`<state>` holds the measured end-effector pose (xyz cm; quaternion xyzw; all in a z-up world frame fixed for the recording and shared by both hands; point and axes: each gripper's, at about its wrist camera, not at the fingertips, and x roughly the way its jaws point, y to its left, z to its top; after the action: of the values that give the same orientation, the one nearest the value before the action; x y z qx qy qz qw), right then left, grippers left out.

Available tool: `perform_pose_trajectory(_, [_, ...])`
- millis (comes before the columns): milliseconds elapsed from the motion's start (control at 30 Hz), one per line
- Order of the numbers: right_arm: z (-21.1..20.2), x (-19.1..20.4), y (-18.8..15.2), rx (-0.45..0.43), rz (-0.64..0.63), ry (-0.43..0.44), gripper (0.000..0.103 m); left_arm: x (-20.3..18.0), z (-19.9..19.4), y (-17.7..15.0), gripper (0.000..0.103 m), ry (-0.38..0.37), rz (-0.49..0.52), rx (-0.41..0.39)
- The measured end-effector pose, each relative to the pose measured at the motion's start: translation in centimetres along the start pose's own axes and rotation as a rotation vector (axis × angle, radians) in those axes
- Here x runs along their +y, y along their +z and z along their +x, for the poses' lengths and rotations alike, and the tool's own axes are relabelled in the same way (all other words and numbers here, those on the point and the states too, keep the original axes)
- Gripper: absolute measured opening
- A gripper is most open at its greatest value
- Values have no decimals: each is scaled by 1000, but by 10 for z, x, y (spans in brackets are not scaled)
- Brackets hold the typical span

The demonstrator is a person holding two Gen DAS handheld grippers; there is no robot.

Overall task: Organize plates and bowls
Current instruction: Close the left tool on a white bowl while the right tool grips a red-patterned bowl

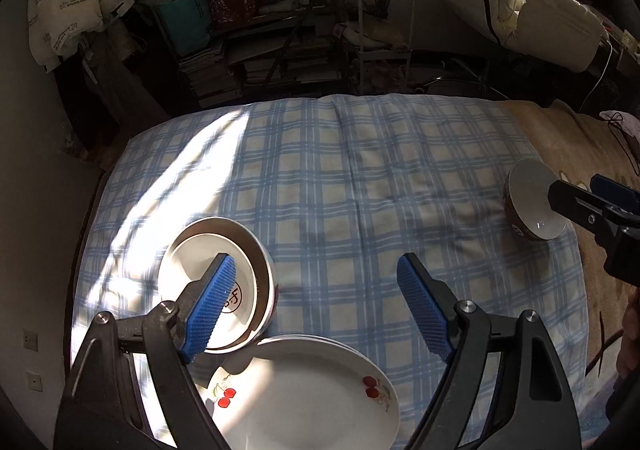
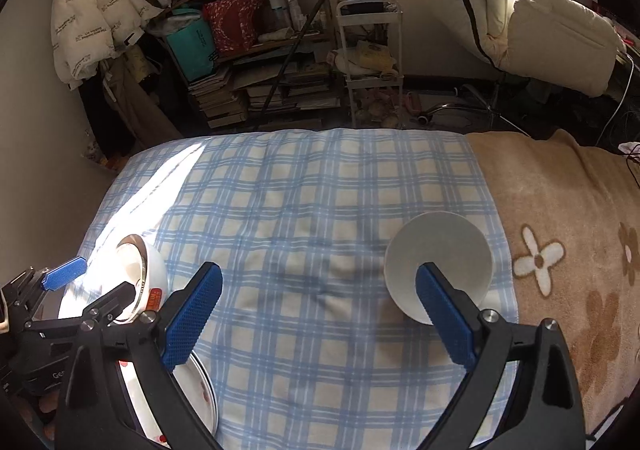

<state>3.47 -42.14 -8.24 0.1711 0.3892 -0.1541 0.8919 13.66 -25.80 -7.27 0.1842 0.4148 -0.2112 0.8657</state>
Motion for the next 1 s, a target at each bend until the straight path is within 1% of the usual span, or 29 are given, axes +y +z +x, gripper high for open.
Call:
perform_pose_trajectory(200, [-4,-41,-3,-9,23,-25,102,-39,13,13,82,-16,23,-2])
perform_pose_trajectory(333, [-3,-68,-2,-17,54,-25,102,-63,24,20,82,-17,38,1])
perform_pose_trajectory(433, [0,-85,-2,-18,75,-26,102,-82,33,28,82,-12,69,1])
perform_pose_trajectory(500, [4,-97,-1,-14,89,-29,102,-94,39,33,82,-21,81,-1])
perform_pose_trajectory(600, [13,-112,-1,2,109,-32,102,-108,51,42,82,-45,83,8])
perform_pose_trajectory(733, [27,-127,-3,25,137,-30,102,-128,67,50,82,-54,99,21])
perform_pose_trajectory(933, [51,-145,-8,66,162,-38,101,-153,92,53,82,-50,139,50])
perform_pose_trajectory(1000, [58,-150,-10,80,173,-40,97,-161,98,53,82,-53,152,59])
